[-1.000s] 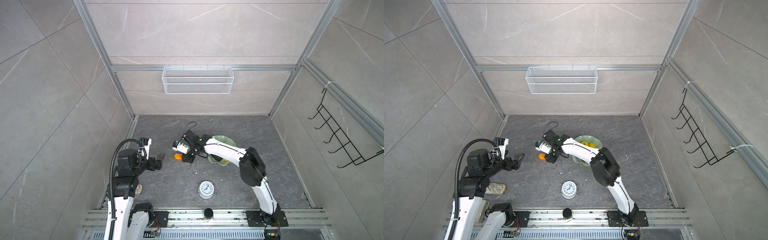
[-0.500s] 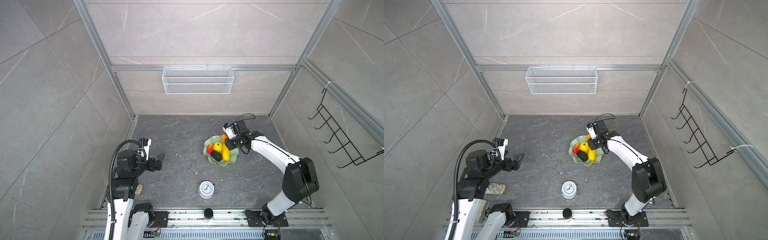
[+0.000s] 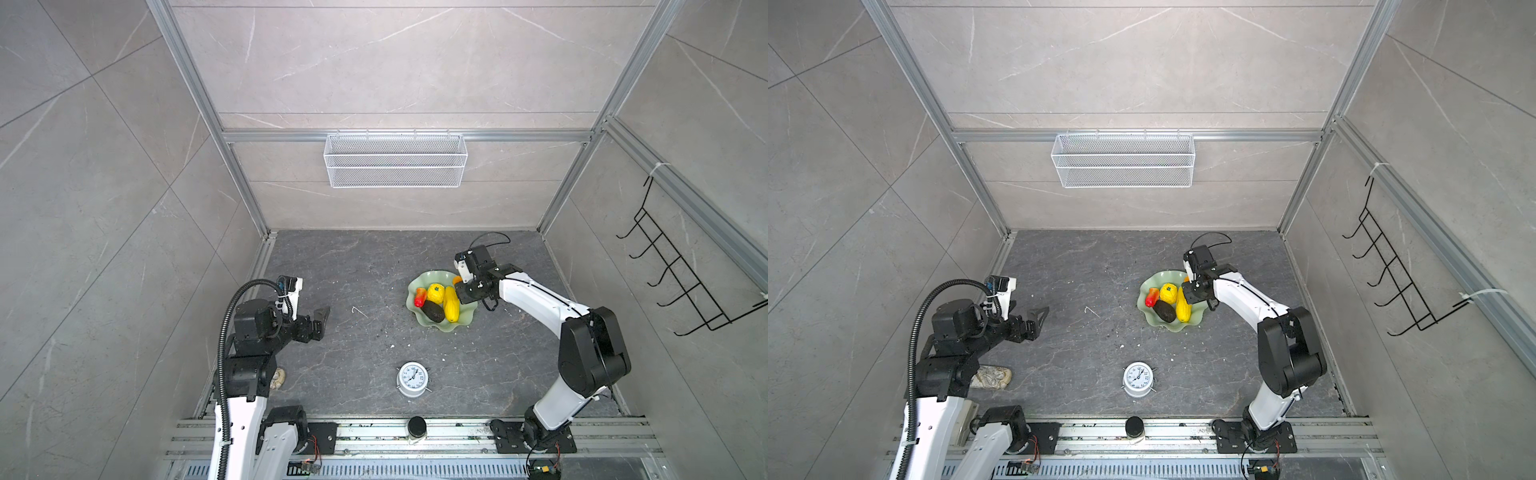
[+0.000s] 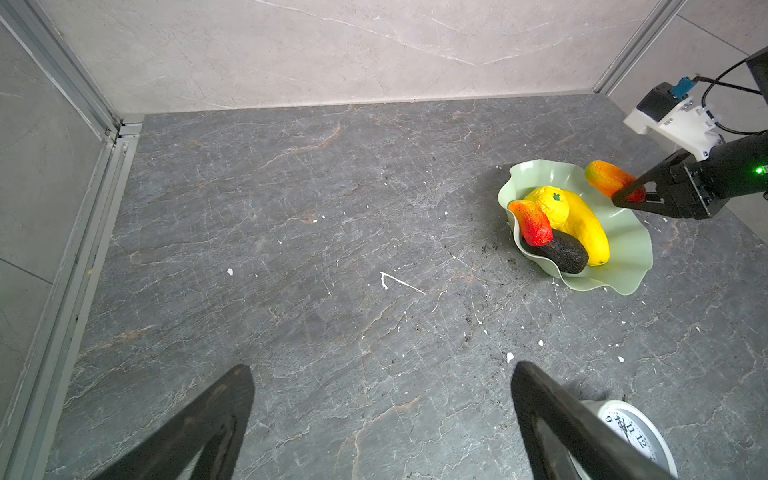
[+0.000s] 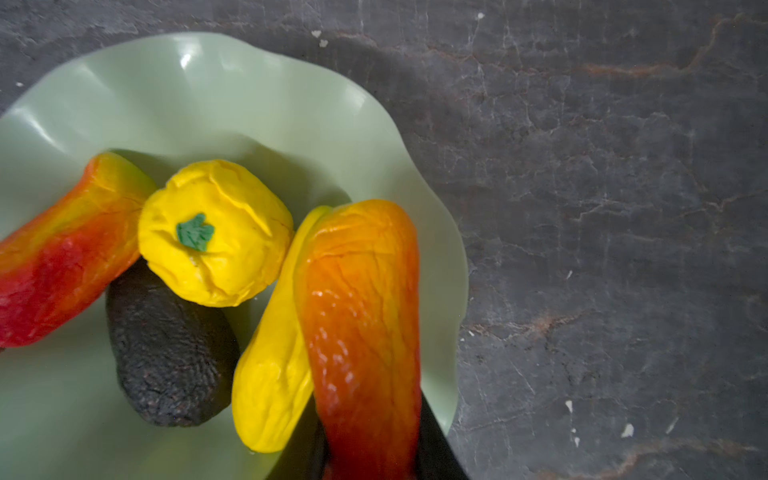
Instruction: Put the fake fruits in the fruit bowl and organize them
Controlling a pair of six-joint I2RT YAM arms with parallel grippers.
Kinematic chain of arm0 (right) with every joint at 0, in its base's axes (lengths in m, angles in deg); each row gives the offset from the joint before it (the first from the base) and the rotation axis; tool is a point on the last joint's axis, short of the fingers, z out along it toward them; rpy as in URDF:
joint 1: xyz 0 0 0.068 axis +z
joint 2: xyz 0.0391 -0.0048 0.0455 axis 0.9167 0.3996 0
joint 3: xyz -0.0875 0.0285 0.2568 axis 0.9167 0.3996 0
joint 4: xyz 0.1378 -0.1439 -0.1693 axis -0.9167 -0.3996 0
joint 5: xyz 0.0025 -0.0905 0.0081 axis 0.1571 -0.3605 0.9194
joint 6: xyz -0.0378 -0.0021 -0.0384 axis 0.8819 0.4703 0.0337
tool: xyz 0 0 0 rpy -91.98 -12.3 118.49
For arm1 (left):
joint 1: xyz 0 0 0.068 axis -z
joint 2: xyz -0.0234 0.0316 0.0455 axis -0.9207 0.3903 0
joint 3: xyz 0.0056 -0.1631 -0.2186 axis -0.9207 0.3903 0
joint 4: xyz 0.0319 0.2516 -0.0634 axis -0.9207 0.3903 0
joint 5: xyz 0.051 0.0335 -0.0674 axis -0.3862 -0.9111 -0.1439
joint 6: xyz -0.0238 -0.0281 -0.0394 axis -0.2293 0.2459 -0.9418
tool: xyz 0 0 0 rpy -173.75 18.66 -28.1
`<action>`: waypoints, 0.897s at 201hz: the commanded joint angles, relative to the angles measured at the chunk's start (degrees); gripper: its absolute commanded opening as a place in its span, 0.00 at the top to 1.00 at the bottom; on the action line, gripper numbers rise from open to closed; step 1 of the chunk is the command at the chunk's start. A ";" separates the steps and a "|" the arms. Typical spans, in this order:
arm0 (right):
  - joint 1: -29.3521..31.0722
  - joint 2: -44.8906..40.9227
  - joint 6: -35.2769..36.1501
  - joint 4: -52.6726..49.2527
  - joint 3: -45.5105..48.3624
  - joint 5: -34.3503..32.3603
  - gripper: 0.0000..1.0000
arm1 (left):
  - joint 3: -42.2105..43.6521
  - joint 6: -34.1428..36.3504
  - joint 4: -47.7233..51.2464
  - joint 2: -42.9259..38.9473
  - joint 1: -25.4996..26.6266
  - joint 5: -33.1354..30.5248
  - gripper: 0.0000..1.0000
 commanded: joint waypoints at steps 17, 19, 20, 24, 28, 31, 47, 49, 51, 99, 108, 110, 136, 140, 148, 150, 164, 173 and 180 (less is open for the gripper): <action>0.12 1.38 -1.52 -0.03 1.31 -2.18 0.81 | -0.48 -0.06 -0.11 -0.14 -0.31 1.05 0.00; 0.11 1.38 -1.53 0.00 1.33 -2.13 0.81 | -0.48 -0.07 -0.08 -0.14 -0.34 1.09 0.00; 0.08 1.38 -1.53 0.01 1.32 -2.10 0.80 | -0.48 -0.07 -0.07 -0.11 -0.30 1.06 0.00; 0.05 1.45 -1.50 0.10 1.40 -2.00 0.78 | -0.48 -0.07 -0.06 -0.02 -0.28 1.04 0.00; 0.07 1.36 -1.53 0.17 1.46 -1.83 0.75 | -0.48 -0.07 -0.06 0.01 -0.28 1.04 0.00; 0.06 1.28 -1.50 0.26 1.60 -1.74 0.71 | -0.48 -0.07 -0.06 -0.06 -0.30 1.04 0.00; 0.11 0.88 -1.42 0.45 1.60 -1.64 0.26 | -0.53 -0.07 -0.06 0.19 -0.34 1.04 0.00; 0.11 0.73 -1.39 0.45 1.67 -1.64 0.07 | -0.50 -0.05 -0.06 0.19 -0.33 1.02 0.00; 0.08 0.58 -1.43 0.45 1.66 -1.71 0.02 | -0.55 -0.07 -0.06 0.23 -0.28 1.03 0.00; 0.13 -5.64 -0.93 1.70 2.03 -2.34 0.00 | -0.48 -0.07 -0.10 0.36 -0.35 1.02 0.00; 0.06 -7.59 -0.83 2.39 2.54 -2.58 0.00 | -0.49 -0.07 -0.15 0.45 -0.30 0.95 0.00; 0.08 -8.00 -0.78 2.63 2.63 -2.67 0.00 | -0.48 -0.01 -0.21 0.52 -0.34 0.99 0.00; -0.69 -14.56 -0.67 7.60 5.54 -2.27 0.00 | -0.82 0.01 -0.50 1.50 -0.28 0.99 0.00; -1.11 -15.39 -0.83 8.48 6.13 -1.91 0.00 | -0.91 0.01 -0.57 1.72 -0.28 1.02 0.00; -2.18 -16.90 -1.51 10.39 7.38 -1.21 0.00 | -1.01 0.01 -0.80 2.08 -0.31 1.04 0.00; -2.50 -17.25 -1.68 10.85 7.68 -1.01 0.00 | -1.08 -0.03 -0.84 2.20 -0.30 1.10 0.00; -5.42 -19.54 -3.31 14.87 10.54 1.11 0.00 | -1.55 -0.57 -1.79 2.73 -0.28 0.50 0.00; -7.64 -21.14 -4.63 18.77 13.19 2.47 0.00 | -1.78 -1.63 -2.75 3.02 -0.28 -0.95 0.00; -9.91 -22.48 -5.79 22.53 15.76 4.02 0.00 | -1.83 -3.20 -4.02 3.25 -0.28 -2.55 0.00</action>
